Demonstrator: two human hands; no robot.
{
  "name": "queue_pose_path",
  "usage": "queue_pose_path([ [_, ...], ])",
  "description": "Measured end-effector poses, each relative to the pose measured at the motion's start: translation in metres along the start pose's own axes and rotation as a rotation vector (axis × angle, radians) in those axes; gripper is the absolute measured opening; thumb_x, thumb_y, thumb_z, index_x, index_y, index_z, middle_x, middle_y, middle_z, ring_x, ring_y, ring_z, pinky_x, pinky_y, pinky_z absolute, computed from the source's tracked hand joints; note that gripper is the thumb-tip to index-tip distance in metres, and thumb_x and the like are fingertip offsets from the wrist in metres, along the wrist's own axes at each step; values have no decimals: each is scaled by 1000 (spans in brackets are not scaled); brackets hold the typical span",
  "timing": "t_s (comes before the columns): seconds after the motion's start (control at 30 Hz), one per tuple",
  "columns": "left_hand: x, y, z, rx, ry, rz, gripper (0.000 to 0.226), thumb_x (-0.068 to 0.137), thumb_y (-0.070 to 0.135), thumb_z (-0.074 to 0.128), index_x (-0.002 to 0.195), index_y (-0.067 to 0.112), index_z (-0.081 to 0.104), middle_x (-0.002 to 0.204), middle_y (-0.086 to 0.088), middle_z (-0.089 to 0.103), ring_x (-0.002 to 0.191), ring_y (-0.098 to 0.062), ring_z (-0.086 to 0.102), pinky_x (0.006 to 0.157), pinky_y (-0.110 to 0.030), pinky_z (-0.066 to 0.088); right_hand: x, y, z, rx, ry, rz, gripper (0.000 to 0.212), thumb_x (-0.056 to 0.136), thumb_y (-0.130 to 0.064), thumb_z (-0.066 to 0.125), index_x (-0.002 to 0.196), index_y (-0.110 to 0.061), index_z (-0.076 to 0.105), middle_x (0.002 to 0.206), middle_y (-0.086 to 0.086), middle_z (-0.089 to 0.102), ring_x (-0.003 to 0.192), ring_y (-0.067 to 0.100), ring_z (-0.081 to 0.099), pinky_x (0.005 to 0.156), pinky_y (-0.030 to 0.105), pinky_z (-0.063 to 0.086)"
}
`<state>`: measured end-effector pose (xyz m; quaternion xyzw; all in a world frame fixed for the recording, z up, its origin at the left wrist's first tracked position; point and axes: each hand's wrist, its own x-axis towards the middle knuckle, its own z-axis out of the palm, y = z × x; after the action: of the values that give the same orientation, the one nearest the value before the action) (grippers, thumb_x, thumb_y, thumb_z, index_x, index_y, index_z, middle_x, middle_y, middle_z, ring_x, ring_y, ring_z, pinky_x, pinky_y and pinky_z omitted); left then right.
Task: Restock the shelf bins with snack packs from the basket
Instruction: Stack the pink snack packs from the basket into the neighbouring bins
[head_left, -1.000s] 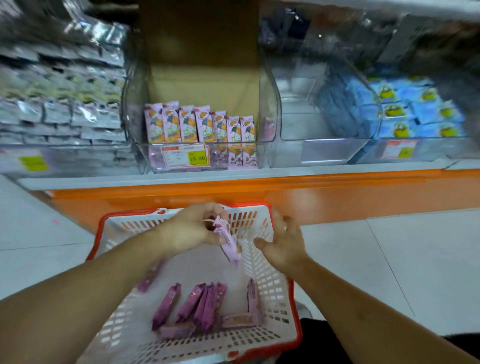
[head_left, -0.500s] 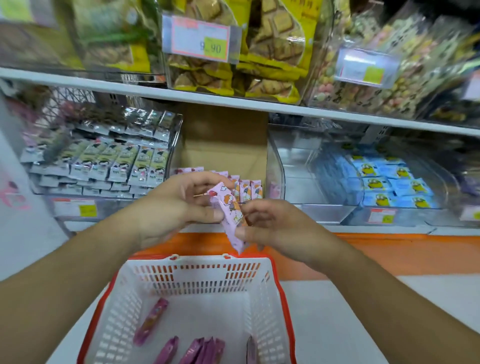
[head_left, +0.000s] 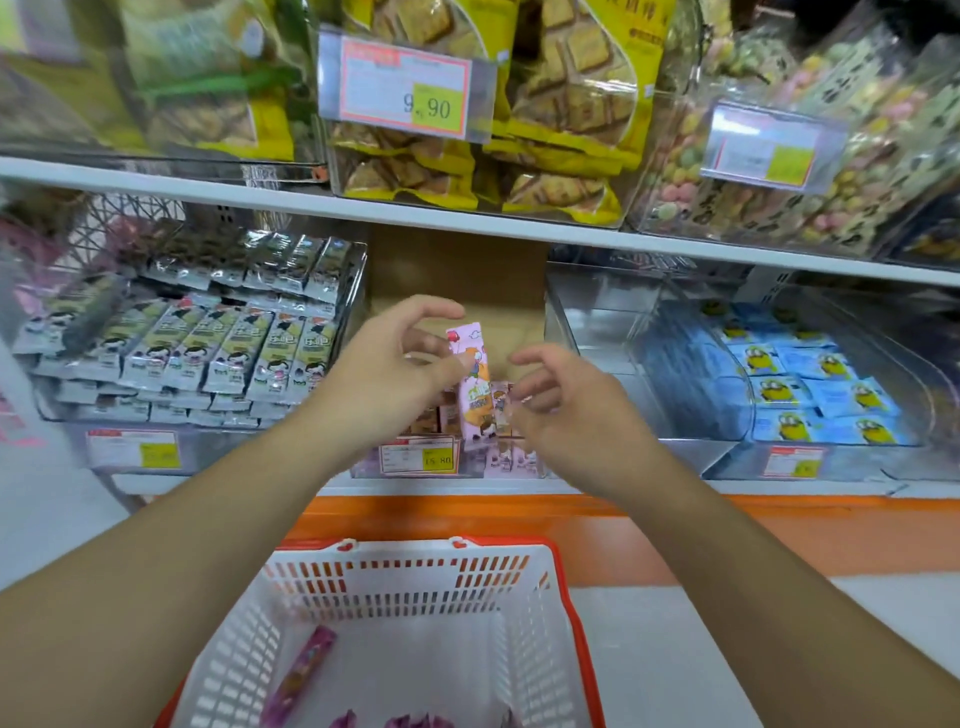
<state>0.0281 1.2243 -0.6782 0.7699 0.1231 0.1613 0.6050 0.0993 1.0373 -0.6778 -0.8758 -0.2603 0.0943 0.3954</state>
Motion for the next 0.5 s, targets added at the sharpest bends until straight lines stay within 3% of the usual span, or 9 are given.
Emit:
queue_pose_path([
  [0.07,17,-2,3,109,6,39,25,91,25,79,111,36,70,96,0,74,84,-14,73,74,-32,58,9,7,-8,-88,131,-34,42,94,-14,66,133,-28,57,102,-14,64,94,6,63,85,27,55],
  [0.13,32,-8,9,175,-11,54,21,92,29,77,112,32,71,91,-2,74,71,-4,68,64,-18,47,15,13,-15,-153,193,-33,44,95,-16,66,136,-27,56,115,-11,61,106,8,59,91,24,47],
  [0.2,45,-15,15,229,-44,67,21,95,31,74,115,27,71,85,-3,73,55,3,58,53,-13,40,20,20,-19,-189,212,-31,45,97,-18,67,139,-27,55,128,-7,58,119,10,55,97,22,41],
  [0.27,56,-21,20,280,-72,79,21,95,37,73,115,29,72,81,3,73,58,5,59,61,-19,45,24,24,-18,-211,234,-48,45,96,-18,67,139,-26,56,133,-3,56,125,14,53,103,27,42],
  [0.37,72,-31,22,295,-92,76,21,94,40,74,112,30,75,89,7,75,84,-3,71,91,-36,57,29,29,-16,-231,242,-66,45,95,-16,67,138,-23,57,132,-1,57,126,17,53,104,28,43],
  [0.5,80,-47,22,468,-130,79,19,93,43,73,109,34,76,96,15,73,95,-5,70,95,-40,57,33,31,-15,-267,238,-92,47,94,-13,67,139,-19,55,131,1,57,127,19,51,105,31,43],
])
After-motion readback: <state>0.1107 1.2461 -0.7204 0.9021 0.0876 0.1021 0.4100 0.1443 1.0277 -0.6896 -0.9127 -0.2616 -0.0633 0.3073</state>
